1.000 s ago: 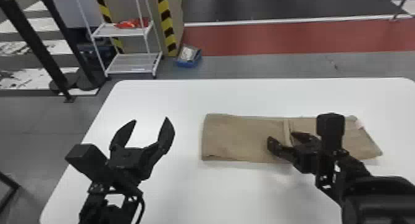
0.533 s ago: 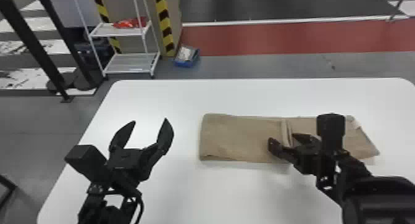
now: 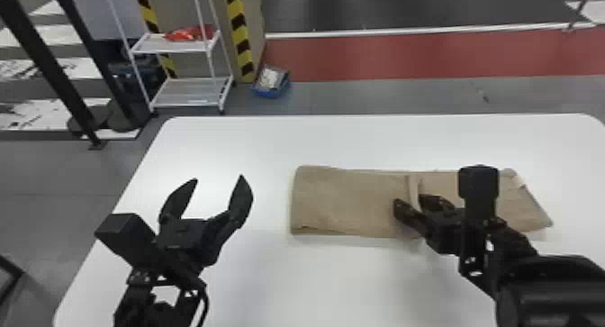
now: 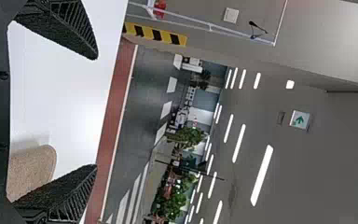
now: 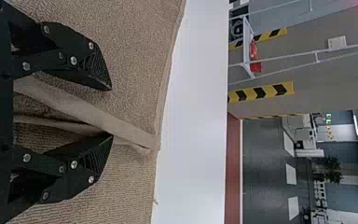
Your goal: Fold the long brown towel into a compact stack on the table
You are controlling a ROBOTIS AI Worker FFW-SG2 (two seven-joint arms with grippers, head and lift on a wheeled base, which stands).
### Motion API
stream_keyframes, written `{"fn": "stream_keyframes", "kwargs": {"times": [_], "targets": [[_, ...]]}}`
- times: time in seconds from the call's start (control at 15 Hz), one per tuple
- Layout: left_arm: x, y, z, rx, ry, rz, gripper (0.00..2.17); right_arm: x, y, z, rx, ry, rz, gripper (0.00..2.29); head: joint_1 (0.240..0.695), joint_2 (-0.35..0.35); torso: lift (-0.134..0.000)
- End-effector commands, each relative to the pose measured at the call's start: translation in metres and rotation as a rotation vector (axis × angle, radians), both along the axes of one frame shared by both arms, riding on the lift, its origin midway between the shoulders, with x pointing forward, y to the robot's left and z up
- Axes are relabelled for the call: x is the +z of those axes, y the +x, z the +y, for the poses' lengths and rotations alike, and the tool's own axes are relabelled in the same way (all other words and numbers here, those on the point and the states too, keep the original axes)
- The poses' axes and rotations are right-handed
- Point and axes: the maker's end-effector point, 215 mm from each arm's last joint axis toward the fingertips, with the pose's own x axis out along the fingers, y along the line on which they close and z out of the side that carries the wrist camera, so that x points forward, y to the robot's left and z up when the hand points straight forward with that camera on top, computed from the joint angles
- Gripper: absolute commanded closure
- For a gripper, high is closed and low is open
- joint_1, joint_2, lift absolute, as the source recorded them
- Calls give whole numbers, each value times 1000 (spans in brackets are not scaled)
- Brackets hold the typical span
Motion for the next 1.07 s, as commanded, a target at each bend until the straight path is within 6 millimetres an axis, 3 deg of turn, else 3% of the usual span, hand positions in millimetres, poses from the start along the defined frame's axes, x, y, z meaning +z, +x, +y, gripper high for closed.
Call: {"fn": "stream_keyframes", "kwargs": {"times": [0.0, 0.33, 0.4, 0.53, 0.6, 0.67, 0.87, 0.93, 1.0], "targets": [[-2, 0, -1, -1, -1, 3, 36, 1, -1, 3, -2, 9, 0, 849, 695, 109, -123], [-2, 0, -1, -4, -1, 3, 36, 7, -3, 4, 0, 14, -12, 856, 695, 109, -123], [-2, 0, -1, -4, -1, 3, 39, 9, -3, 4, -1, 14, -17, 1008, 695, 109, -123], [-2, -1, -1, -6, 1, 4, 49, 8, -3, 3, -1, 11, -14, 1048, 695, 109, -123], [-2, -1, -1, -6, 1, 4, 53, 8, -3, 3, -2, 9, -13, 1291, 695, 109, -123], [-3, -1, -1, -6, 1, 5, 53, 8, -3, 3, -3, 8, -13, 1332, 695, 108, -123], [-4, -1, -2, -11, 1, 6, 56, 6, -4, 3, -5, 8, -5, 1312, 695, 108, -123], [-4, -1, -2, -11, 1, 6, 56, 5, -5, 2, -7, 9, -4, 1177, 695, 107, -123], [-5, -1, -2, -10, 0, 7, 56, 5, -5, 2, -8, 11, -4, 1180, 695, 107, -123]]}}
